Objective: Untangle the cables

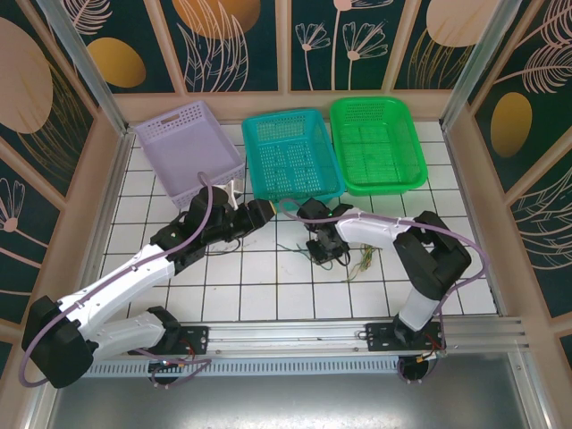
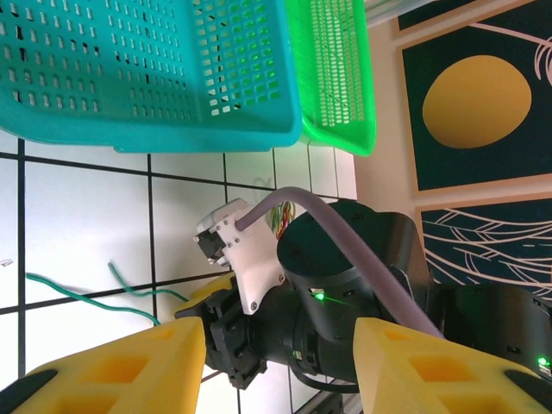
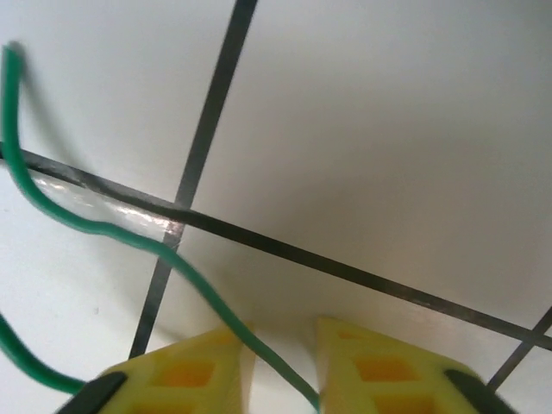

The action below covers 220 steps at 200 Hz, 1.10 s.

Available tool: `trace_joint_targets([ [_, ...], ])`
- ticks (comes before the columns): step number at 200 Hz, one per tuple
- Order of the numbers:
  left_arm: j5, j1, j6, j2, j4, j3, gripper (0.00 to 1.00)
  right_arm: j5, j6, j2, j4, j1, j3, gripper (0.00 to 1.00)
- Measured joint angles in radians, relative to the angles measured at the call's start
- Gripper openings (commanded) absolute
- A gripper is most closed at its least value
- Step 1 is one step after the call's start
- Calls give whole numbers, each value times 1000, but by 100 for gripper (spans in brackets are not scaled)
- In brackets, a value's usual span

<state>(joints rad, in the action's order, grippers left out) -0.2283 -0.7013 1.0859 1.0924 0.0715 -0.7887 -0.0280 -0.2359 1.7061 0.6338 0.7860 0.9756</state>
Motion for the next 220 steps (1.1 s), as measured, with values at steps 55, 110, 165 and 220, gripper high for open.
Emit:
trace_joint_targets([
  [55, 1, 0, 0, -9, 0, 1, 48, -23, 18, -16, -15, 37, -7, 0],
  [110, -5, 0, 45, -2, 0, -3, 49, -14, -36, -286, -35, 70, -33, 0],
  [165, -26, 0, 85, 117, 10, -114, 58, -29, -70, -441, -30, 70, 53, 0],
  [220, -18, 0, 120, 221, 3, -236, 58, -43, -82, -440, -25, 67, 106, 0],
])
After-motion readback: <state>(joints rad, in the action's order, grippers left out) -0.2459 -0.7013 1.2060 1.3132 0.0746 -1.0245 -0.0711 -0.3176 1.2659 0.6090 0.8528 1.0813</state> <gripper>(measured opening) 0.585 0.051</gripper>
